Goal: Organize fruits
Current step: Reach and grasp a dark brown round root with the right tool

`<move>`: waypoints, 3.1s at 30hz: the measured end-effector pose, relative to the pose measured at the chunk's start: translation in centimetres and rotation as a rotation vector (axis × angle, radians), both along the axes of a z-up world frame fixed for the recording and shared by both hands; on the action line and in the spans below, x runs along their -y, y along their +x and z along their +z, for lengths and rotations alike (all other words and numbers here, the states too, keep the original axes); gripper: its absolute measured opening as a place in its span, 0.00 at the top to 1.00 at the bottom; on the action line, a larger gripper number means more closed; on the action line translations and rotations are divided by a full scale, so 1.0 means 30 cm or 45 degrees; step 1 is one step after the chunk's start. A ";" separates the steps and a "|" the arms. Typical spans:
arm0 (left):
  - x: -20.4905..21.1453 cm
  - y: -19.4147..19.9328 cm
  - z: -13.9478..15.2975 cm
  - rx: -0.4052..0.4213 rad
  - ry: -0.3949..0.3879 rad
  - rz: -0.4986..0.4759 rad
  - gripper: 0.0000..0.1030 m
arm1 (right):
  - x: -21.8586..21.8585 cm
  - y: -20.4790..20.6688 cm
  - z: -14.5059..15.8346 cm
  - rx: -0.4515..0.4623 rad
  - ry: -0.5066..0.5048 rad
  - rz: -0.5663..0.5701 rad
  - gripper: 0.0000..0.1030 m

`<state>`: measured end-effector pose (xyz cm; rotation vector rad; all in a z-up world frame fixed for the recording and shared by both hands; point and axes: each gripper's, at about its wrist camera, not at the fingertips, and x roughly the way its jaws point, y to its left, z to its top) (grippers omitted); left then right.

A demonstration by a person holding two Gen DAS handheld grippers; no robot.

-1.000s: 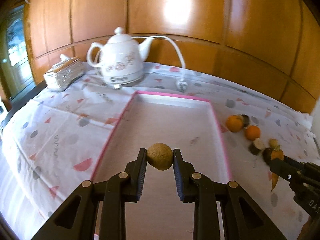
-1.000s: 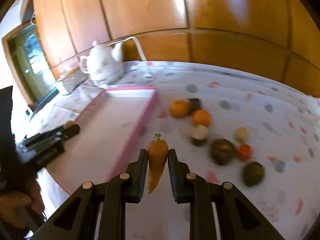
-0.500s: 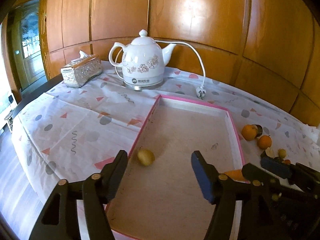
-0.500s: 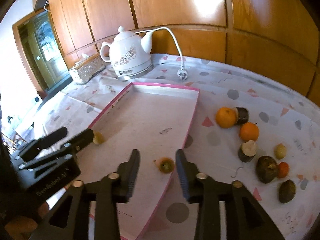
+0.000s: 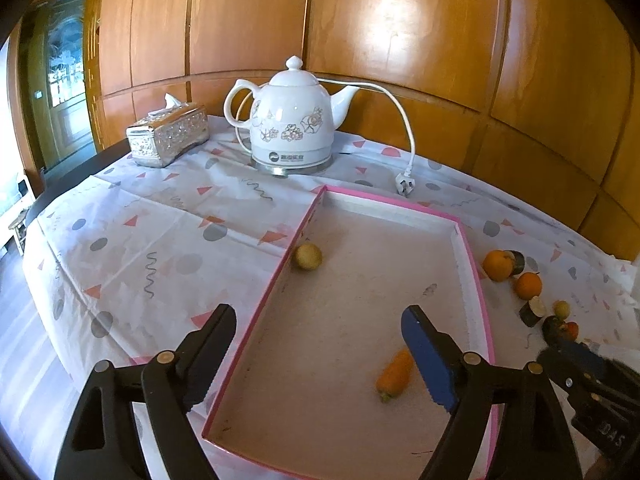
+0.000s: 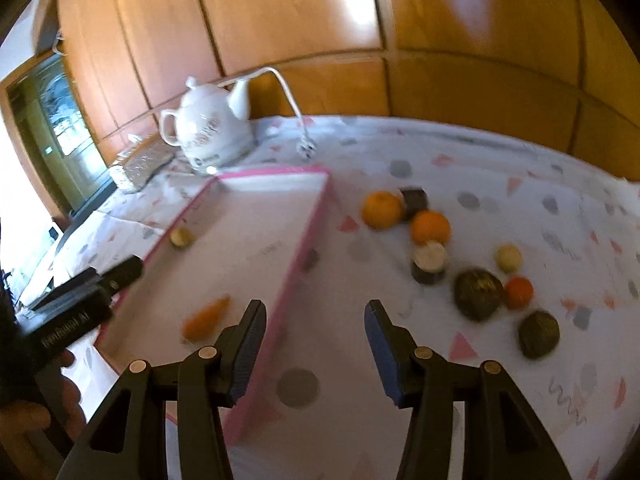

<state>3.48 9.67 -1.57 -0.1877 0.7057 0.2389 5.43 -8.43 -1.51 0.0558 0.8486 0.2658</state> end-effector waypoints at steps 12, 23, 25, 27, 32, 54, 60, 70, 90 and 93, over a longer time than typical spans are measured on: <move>0.078 -0.011 0.001 0.003 0.037 -0.081 0.10 | 0.091 -0.034 -0.060 -0.048 -0.072 -0.110 0.50; 0.155 -0.024 0.001 -0.001 0.052 -0.178 0.09 | 0.137 -0.058 -0.064 -0.026 -0.093 -0.166 0.48; 0.177 -0.028 0.003 0.002 0.056 -0.211 0.09 | 0.169 -0.062 -0.065 -0.023 -0.093 -0.208 0.48; 0.198 -0.028 0.005 0.004 0.060 -0.241 0.09 | 0.212 -0.061 -0.067 -0.028 -0.086 -0.256 0.48; 0.251 -0.027 -0.002 -0.014 0.040 -0.333 0.09 | 0.312 -0.061 -0.068 -0.032 -0.084 -0.349 0.38; 0.429 -0.017 -0.034 -0.058 0.062 -0.586 0.09 | 0.490 -0.009 -0.145 -0.087 -0.099 -0.439 0.37; 0.446 -0.006 -0.032 -0.064 0.055 -0.605 0.09 | 0.486 0.054 -0.168 -0.100 -0.157 -0.406 0.37; 0.480 0.058 -0.027 -0.088 0.000 -0.611 0.09 | 0.512 0.064 -0.193 -0.075 -0.189 -0.408 0.56; 0.632 0.279 -0.084 -0.135 -0.029 -0.555 0.19 | 0.505 0.111 -0.185 -0.071 -0.221 -0.503 0.56; 0.654 0.310 -0.095 -0.140 -0.039 -0.554 0.21 | 0.512 0.128 -0.186 -0.074 -0.226 -0.527 0.56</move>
